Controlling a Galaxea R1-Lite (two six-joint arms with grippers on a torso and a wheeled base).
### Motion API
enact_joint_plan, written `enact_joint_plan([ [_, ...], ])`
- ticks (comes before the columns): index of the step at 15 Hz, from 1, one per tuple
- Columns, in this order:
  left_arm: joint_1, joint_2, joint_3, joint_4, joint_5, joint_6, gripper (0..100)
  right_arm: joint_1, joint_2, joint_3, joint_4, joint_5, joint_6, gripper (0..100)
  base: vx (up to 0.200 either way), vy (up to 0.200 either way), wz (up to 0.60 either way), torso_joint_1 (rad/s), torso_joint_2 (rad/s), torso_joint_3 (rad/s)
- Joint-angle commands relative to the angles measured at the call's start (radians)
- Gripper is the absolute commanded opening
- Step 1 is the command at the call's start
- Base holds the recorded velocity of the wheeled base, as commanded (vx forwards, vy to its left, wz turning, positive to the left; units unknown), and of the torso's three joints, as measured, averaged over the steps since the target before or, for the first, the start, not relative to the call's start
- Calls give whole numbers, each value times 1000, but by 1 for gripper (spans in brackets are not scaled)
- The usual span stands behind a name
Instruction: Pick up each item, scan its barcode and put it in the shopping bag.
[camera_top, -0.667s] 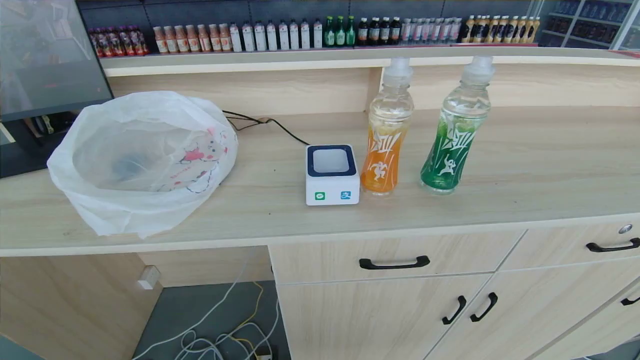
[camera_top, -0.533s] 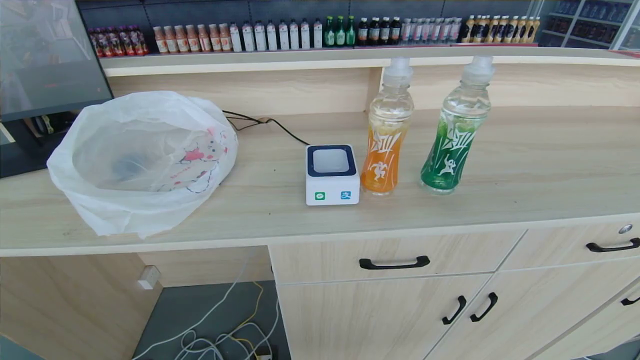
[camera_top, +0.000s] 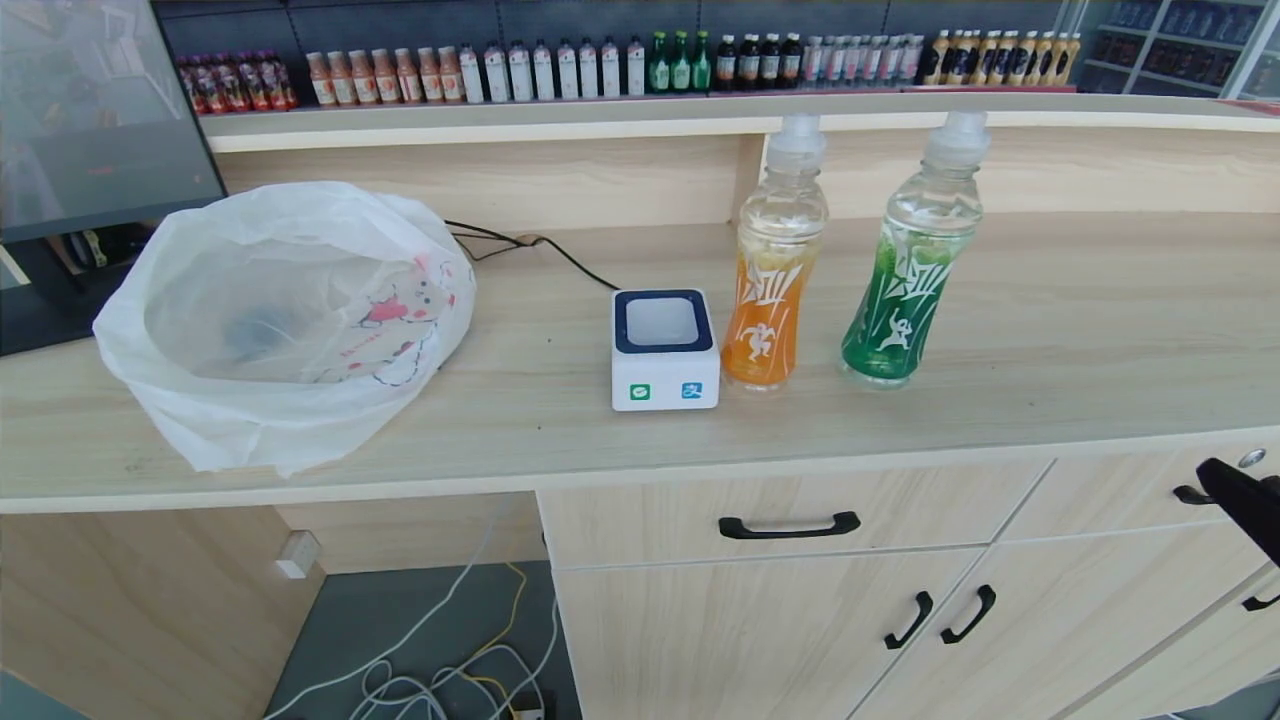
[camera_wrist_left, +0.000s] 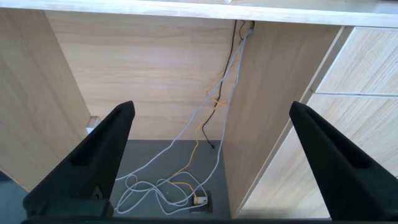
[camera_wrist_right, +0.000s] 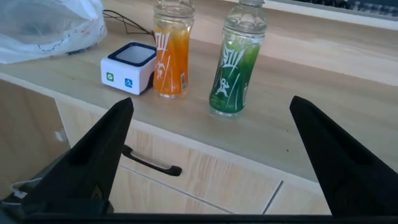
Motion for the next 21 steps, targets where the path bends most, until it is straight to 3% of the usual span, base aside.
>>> enact_joint_plan([
  [1,0,0,0,0,0,0,100,39,272,35,-248,0,3,100,0,0,0,0,0,0],
  [3,0,0,0,0,0,0,100,39,400,21,-413,0,9,100,0,0,0,0,0,0],
  [4,0,0,0,0,0,0,100,39,521,15,-564,-10,28,100,0,0,0,0,0,0],
  [5,0,0,0,0,0,0,100,39,556,10,-602,-32,29,100,0,0,0,0,0,0],
  [7,0,0,0,0,0,0,100,50,599,-56,-604,-92,34,100,0,0,0,0,0,0],
  [11,0,0,0,0,0,0,100,283,746,-126,-627,-291,51,100,0,0,0,0,0,0],
  [21,0,0,0,0,0,0,100,344,909,-297,-673,-385,37,100,0,0,0,0,0,0],
])
